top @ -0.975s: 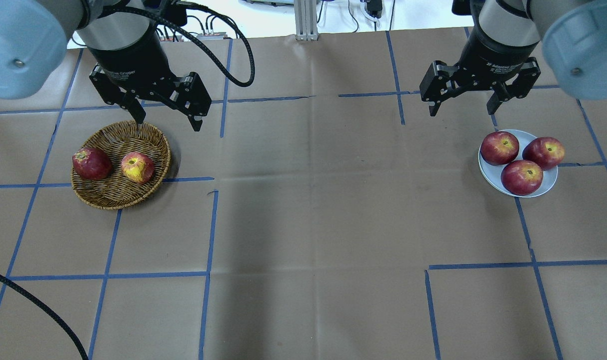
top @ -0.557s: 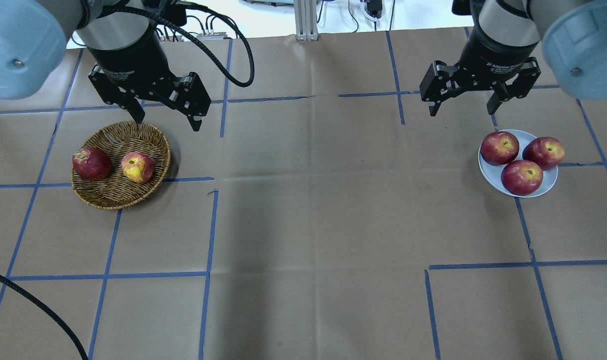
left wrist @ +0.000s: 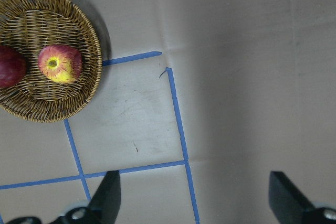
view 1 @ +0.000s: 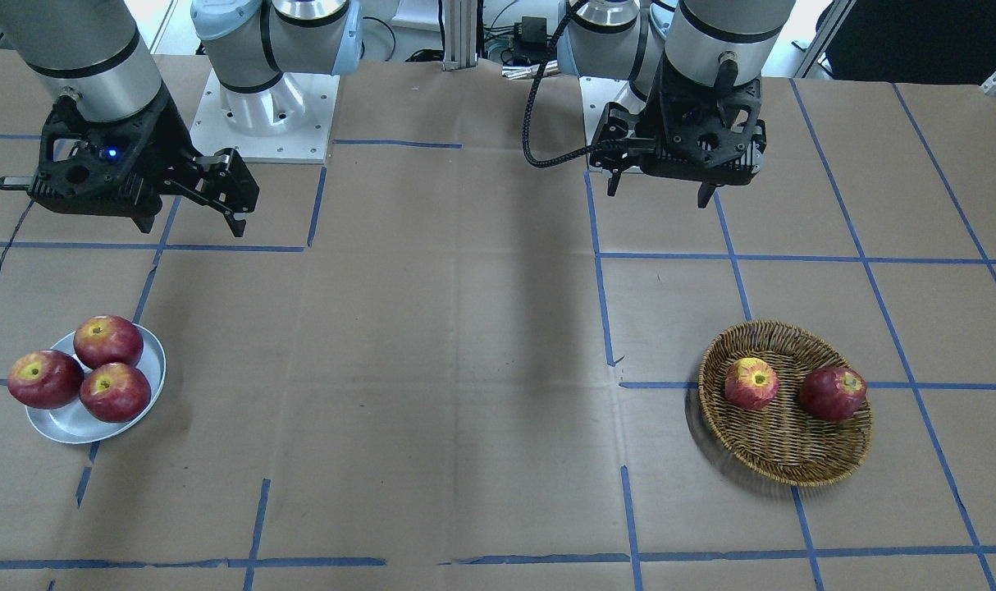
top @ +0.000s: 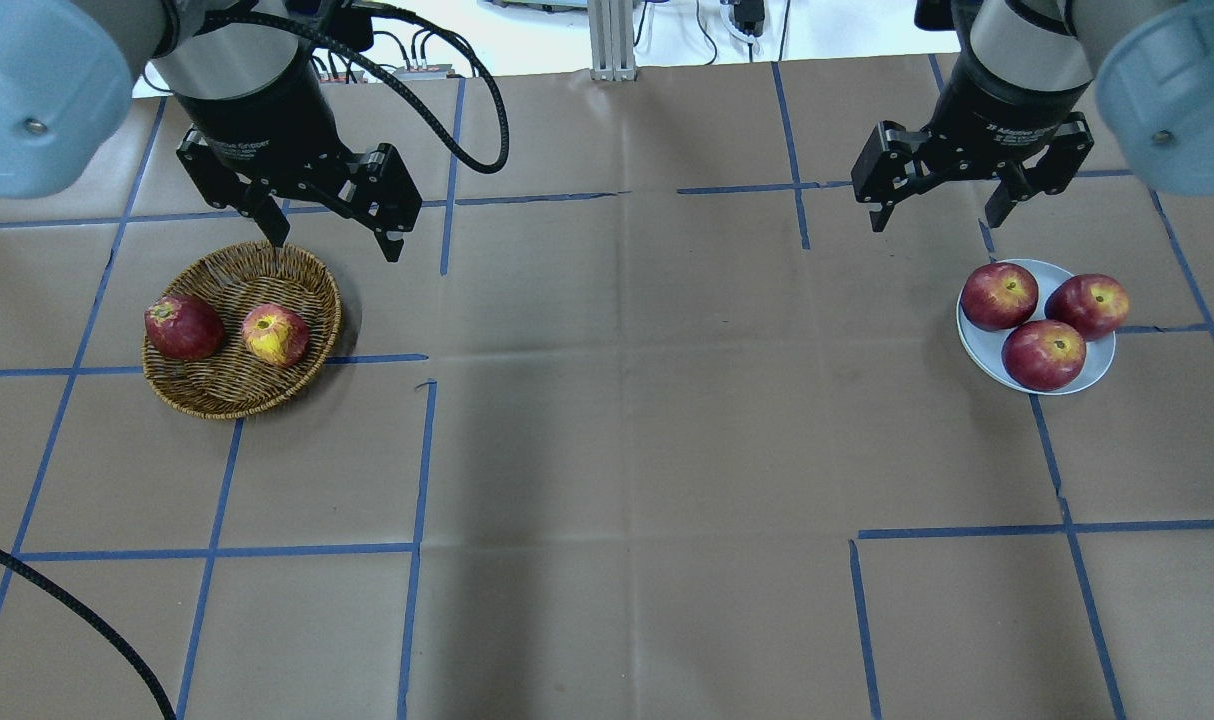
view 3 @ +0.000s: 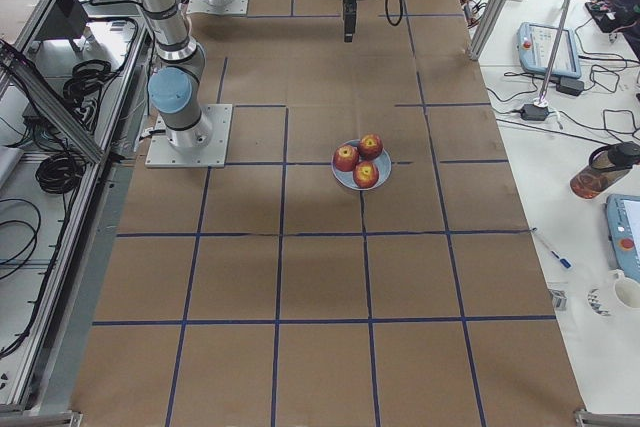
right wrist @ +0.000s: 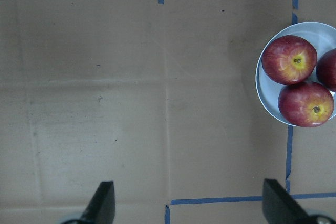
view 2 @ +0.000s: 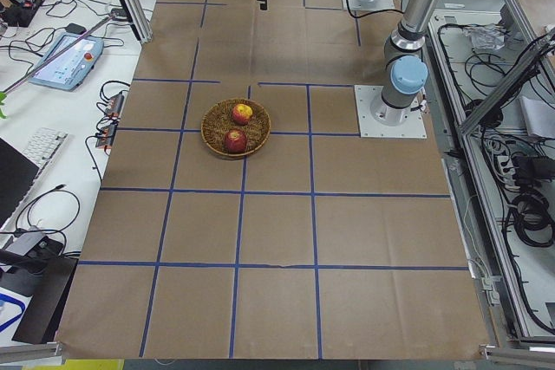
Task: Transfer apple from basket to plate
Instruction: 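Move the left gripper over the wicker basket toward the red-yellow apple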
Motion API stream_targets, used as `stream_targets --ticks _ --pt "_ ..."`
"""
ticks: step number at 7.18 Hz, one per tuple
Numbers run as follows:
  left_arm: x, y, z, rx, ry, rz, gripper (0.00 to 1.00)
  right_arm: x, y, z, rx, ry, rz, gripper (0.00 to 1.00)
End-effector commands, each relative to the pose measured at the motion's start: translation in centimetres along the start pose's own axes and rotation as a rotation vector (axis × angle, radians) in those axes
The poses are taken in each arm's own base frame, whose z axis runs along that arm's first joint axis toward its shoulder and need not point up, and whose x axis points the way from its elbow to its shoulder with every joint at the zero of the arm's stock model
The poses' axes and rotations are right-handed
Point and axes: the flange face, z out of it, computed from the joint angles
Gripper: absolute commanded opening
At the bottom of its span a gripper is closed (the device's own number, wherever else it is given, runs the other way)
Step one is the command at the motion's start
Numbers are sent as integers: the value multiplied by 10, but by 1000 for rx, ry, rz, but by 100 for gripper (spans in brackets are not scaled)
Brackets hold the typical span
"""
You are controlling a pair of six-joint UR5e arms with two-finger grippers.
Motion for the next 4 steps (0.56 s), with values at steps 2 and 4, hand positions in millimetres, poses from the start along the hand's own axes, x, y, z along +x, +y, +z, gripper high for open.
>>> stream_targets --ticks 2,4 --pt "1 -9 -1 57 4 -8 99 5 -1 -1 2 -7 9 100" --pt "-6 -14 9 27 6 -2 99 5 -1 0 0 -7 9 100"
